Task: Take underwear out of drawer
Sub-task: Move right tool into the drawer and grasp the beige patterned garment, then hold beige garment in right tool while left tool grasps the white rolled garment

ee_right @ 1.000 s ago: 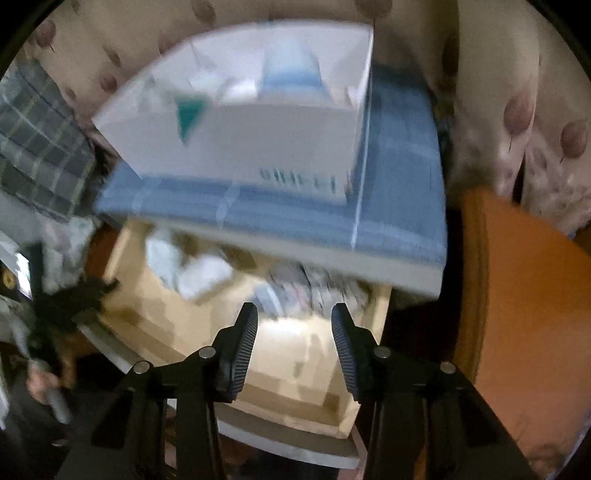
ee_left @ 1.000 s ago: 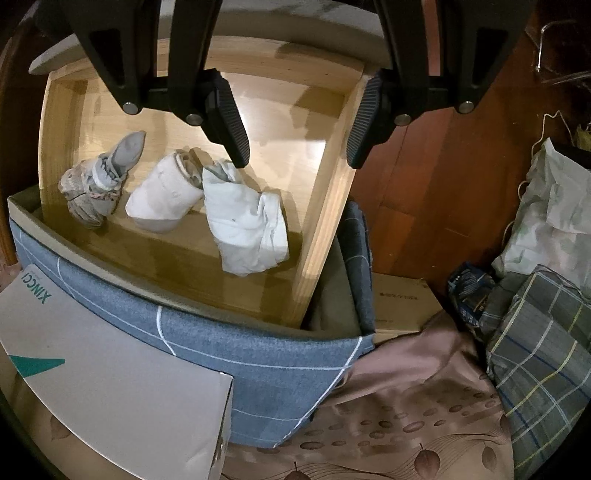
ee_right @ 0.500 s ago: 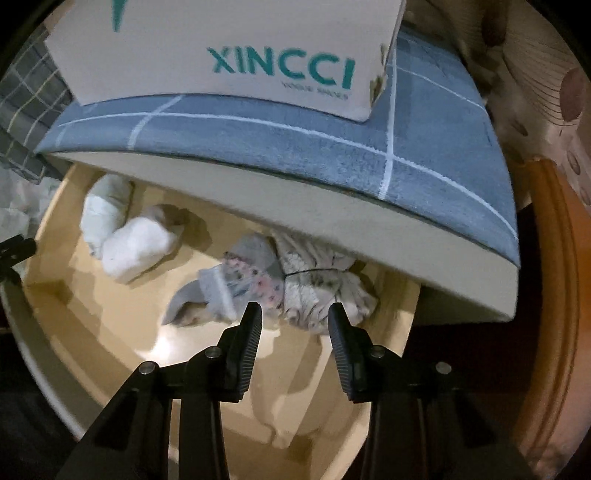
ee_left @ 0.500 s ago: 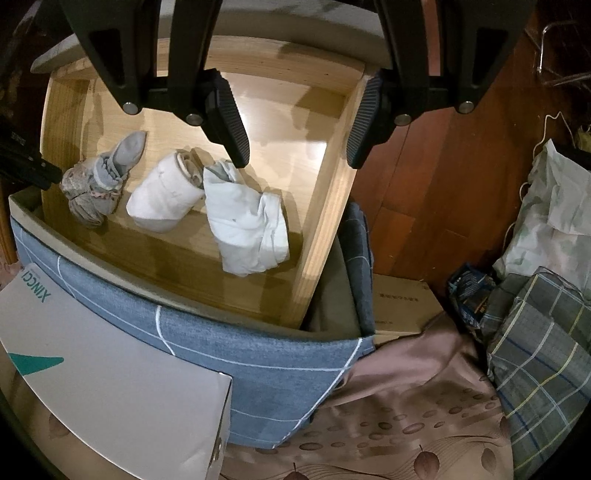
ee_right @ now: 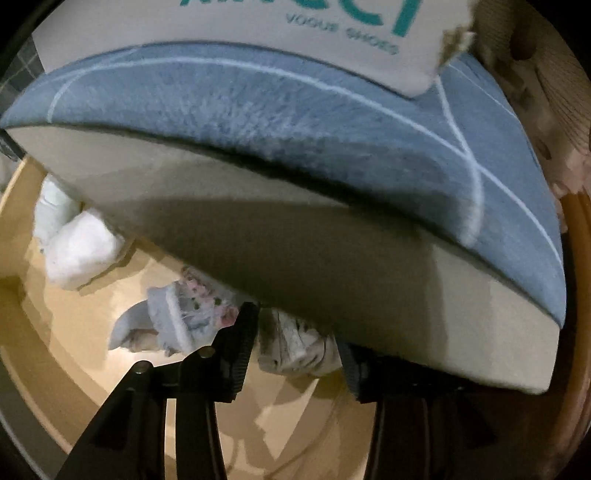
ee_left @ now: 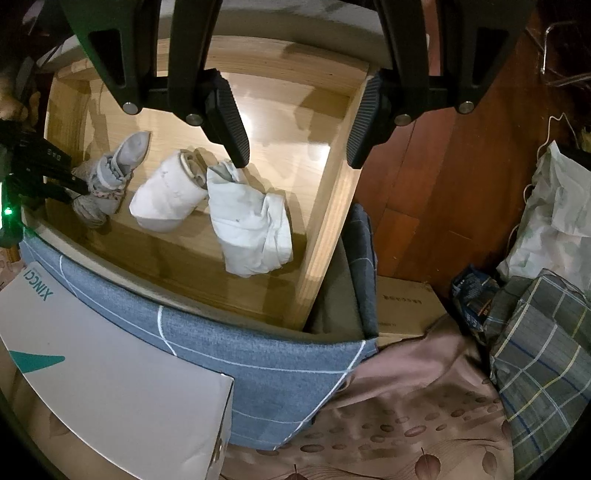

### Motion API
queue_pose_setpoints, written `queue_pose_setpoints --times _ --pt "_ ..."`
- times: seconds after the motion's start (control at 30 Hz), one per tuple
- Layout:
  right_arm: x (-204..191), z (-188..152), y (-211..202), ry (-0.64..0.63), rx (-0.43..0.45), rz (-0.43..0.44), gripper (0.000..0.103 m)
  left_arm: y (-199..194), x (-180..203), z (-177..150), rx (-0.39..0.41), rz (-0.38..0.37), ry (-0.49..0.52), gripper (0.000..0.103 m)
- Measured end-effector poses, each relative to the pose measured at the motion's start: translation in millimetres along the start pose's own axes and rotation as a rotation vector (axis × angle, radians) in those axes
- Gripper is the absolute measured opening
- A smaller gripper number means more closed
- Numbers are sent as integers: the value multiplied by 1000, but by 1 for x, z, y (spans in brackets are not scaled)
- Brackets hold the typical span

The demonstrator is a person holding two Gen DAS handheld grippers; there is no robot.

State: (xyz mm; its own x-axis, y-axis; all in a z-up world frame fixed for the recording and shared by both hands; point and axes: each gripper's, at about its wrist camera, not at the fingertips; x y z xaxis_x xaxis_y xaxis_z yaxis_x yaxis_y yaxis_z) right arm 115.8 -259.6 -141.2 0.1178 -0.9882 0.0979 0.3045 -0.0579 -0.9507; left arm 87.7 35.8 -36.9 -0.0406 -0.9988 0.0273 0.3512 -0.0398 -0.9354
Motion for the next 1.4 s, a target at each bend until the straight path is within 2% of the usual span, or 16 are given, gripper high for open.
queue_pose_setpoints --times 0.17,0.4,0.6,1.03,1.23,1.4 --pt "-4 5 11 -37 -7 -36 49 0 0 0 0 -1 -1 56" --pt "-7 7 28 -53 -31 -73 47 1 1 0 -4 -4 -2 56" --pt "-9 6 28 -49 -77 -29 45 2 2 0 -3 -5 -4 56" --pt "-21 -14 26 -39 -278 76 45 1 2 -1 3 -7 -4 56" --pt "-27 -22 28 31 -387 138 45 1 2 -1 4 -7 -5 56" --pt "-14 -33 30 152 -447 151 45 1 1 -2 -1 -5 -1 56"
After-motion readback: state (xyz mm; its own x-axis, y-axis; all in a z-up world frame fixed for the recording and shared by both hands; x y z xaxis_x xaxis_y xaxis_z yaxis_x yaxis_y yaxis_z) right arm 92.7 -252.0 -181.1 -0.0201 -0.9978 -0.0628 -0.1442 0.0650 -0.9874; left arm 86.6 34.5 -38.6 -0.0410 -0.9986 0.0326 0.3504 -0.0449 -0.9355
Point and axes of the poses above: each gripper's, at about its wrist camera, not at the fingertips, and y roughly the way its jaws point, x to its right, z to its top, and after that the axes turned 2 degrees about z, right-handed
